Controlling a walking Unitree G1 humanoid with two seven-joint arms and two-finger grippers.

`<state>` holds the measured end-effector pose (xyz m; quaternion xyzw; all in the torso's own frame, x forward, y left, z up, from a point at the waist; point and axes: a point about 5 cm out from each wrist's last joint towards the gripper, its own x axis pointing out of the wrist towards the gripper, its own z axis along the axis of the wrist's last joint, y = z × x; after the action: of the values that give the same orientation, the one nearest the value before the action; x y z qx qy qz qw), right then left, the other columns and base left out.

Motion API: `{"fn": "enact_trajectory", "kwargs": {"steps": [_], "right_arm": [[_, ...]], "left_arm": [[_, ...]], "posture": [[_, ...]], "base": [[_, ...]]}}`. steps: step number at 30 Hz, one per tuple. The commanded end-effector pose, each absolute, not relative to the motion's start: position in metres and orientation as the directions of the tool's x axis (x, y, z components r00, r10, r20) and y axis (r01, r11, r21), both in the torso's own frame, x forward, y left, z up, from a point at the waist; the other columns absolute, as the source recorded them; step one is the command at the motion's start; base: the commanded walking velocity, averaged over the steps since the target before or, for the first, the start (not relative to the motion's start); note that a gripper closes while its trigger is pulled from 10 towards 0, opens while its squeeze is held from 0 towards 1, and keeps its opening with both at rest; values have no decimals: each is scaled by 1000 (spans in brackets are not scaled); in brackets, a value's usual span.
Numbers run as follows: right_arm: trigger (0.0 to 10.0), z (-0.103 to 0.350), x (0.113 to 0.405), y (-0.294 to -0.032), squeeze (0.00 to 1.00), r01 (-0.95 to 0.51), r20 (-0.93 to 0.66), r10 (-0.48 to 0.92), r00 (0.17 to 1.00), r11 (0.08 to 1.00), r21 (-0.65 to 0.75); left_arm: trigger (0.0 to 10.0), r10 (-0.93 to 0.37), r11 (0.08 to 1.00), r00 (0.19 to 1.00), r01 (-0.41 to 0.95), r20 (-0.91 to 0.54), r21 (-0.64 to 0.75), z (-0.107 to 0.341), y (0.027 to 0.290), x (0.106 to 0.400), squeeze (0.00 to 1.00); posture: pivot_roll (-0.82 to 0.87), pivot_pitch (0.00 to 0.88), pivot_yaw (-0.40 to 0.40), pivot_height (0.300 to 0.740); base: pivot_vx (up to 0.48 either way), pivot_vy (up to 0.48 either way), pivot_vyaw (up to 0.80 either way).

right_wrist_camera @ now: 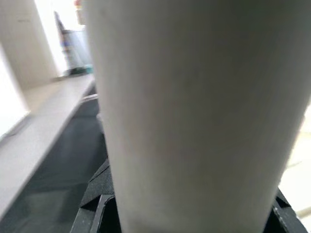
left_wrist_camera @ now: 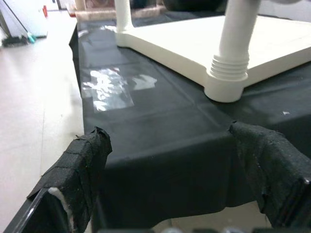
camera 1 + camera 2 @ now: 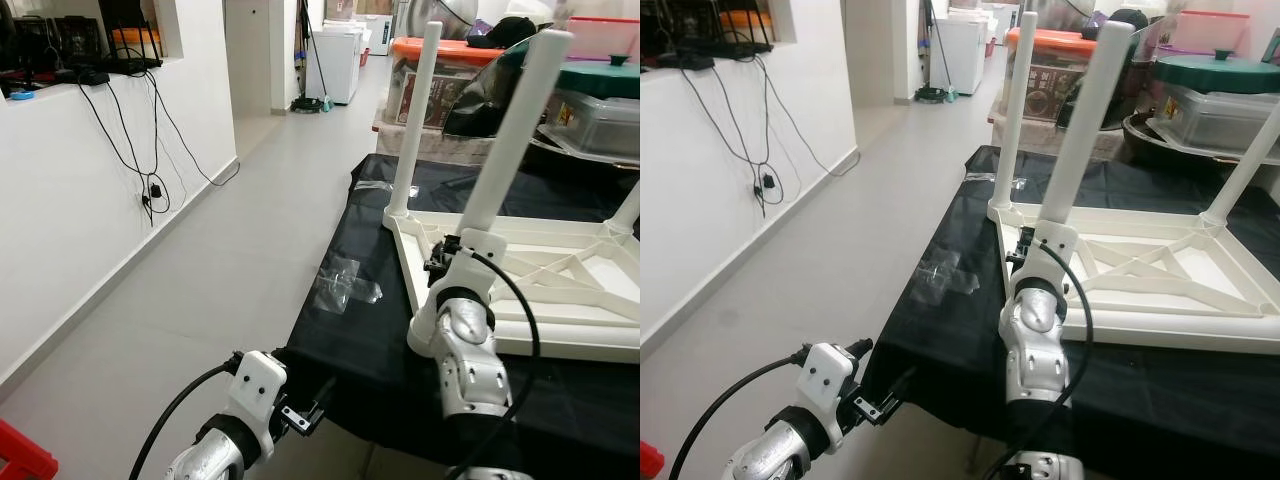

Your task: Building children table

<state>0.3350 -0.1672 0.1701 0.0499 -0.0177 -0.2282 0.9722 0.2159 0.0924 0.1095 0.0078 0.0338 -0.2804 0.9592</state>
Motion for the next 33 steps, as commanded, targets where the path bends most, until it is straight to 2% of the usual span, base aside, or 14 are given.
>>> {"fn": "enact_trajectory", "kwargs": {"steps": [1, 2, 4, 5, 8, 9, 12, 13, 14, 15, 24, 28, 32, 33], "right_arm": [[0, 152, 330, -173, 0, 542, -81, -536, 841, 830, 131], [4745, 152, 334, -161, 0, 517, -80, -511, 856, 845, 139], [4745, 152, 336, -156, 0, 493, -73, -488, 870, 859, 137], [10000, 152, 338, -151, 0, 451, -57, -447, 893, 882, 138], [10000, 147, 342, -148, 0, 372, -43, -370, 928, 920, 123], [10000, 145, 341, -151, 1000, 360, -49, -356, 933, 927, 110], [10000, 144, 342, -159, 1000, 348, -50, -344, 937, 931, 111], [10000, 147, 345, -165, 867, 309, -16, -310, 951, 944, 118], [10000, 147, 345, -165, 867, 309, -16, -310, 951, 944, 118], [10000, 152, 354, -171, 0, 124, 28, -131, 991, 975, 182], [10000, 160, 364, -177, 0, -291, 55, 286, 957, 943, 160], [10000, 164, 361, -177, 0, -651, -1, 659, 753, 744, 154], [10000, 164, 360, -176, 0, -701, -8, 710, 704, 697, 152], [10000, 160, 355, -172, 0, -785, -47, 798, 601, 601, 148]], "left_arm": [[10000, -539, 842, 839, 540, -70, -4, 107, 91, 216, 0], [10000, -542, 840, 839, 543, -48, 4, 110, 91, 215, 0], [10000, -544, 839, 839, 544, -33, 8, 112, 91, 215, 0], [10000, -550, 835, 835, 550, -5, 12, 115, 90, 214, 0], [10000, -566, 825, 823, 565, 57, 27, 124, 86, 210, 0], [10000, -570, 822, 819, 569, 67, 35, 125, 84, 209, 0], [10000, -568, 823, 820, 567, 70, 37, 125, 84, 209, 0], [10000, -566, 824, 821, 565, 70, 34, 124, 83, 210, 0], [10000, -566, 824, 821, 565, 70, 34, 124, 83, 210, 0], [10000, -565, 825, 822, 565, 72, 27, 124, 83, 210, 0], [10000, -567, 824, 821, 567, 69, 18, 122, 83, 211, 0], [10000, -563, 826, 824, 563, 70, 16, 120, 84, 211, 0], [10000, -562, 827, 824, 563, 71, 16, 120, 84, 211, 0], [10000, -561, 828, 825, 561, 70, 13, 120, 84, 211, 0]], "posture": [[83, 0, -20, 740], [83, 0, -23, 740], [83, 0, -23, 740], [82, 0, -29, 740], [78, 0, -30, 740], [80, 0, -34, 740], [78, 0, -37, 740], [75, 0, -36, 740], [75, 0, -36, 740], [71, 0, -36, 740], [72, 0, -34, 740], [85, 0, -42, 740], [85, 0, -42, 740], [94, 0, -45, 740]], "base": [[0, 0, 0], [0, 0, 0], [0, 0, 0], [0, 0, 0], [0, 0, 0], [0, 0, 0], [0, 0, 0], [0, 0, 0], [0, 0, 0], [0, 0, 0], [0, 0, 0], [0, 0, 0], [0, 0, 0], [0, 0, 0]]}}
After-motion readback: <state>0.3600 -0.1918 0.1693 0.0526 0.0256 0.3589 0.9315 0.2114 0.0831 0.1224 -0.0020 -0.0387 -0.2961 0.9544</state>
